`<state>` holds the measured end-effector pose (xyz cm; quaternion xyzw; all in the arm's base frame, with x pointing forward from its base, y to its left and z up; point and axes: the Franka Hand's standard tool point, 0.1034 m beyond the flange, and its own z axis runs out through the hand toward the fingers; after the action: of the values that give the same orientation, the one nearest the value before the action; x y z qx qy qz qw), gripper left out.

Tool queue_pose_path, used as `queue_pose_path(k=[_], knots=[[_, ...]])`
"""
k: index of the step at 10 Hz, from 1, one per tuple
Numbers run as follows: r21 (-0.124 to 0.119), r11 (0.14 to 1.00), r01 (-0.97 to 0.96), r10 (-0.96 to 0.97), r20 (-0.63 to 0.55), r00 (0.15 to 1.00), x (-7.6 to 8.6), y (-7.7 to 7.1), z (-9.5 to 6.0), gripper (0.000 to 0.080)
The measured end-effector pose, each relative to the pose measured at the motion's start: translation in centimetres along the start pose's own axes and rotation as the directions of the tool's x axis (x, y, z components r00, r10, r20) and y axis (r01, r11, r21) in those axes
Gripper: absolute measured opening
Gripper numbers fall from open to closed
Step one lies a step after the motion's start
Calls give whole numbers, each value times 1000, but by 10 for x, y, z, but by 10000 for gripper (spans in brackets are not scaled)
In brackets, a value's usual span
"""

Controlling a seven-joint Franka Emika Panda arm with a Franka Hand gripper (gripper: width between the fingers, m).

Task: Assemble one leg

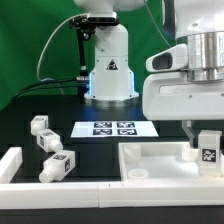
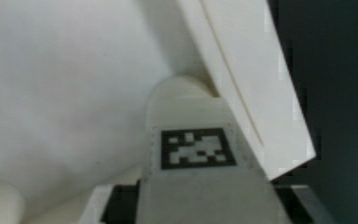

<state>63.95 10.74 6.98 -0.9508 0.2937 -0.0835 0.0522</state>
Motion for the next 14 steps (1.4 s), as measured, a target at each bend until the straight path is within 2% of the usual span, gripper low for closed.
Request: queue_pose_path(k=[1,2,4,5,6,8,9,11,13,14], knots=[[-8,991,-131,131,6,991,-1,0,0,284],[-28,959,-282,283,12,959,0,0,0,284],[-54,855,-516,518,21,855,-1,0,0,284],[-69,755,-652,655,26,756,-2,-1,0,284],[-70,631,-772,775,29,631,-2,-2,-1,284],[-49,373,-926,928,29,372,-3,-3,1,285],[-49,318,-947,948,40,317,-2,-2,1,285],[-51,263,-963,965,37,261,-1,-1,1,285],[-50,293,-955,956,36,292,-1,0,1,313],[-50,297,-954,955,37,295,-1,0,1,494]])
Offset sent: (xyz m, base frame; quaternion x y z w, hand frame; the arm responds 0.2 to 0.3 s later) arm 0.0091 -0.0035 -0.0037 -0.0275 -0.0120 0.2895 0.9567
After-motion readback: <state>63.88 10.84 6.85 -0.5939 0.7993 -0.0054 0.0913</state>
